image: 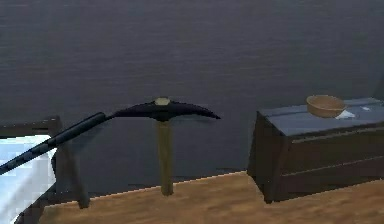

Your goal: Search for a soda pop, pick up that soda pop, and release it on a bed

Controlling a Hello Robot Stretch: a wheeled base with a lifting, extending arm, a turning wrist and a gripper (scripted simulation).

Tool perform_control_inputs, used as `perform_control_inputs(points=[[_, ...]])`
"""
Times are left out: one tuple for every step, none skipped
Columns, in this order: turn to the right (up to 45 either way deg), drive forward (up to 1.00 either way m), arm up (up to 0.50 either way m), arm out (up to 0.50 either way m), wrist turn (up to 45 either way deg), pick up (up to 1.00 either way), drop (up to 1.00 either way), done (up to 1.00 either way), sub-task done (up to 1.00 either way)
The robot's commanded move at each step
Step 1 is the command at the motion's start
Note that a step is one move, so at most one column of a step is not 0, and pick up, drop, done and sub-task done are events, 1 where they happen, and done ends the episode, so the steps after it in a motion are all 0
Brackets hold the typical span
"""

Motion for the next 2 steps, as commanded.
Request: perform_control_inputs(points=[[-15.0,0.0,0.0,0.0,0.0,0.0,0.0,0.0,0.0],[21.0,0.0,0.0,0.0,0.0,0.0,0.0,0.0,0.0]])
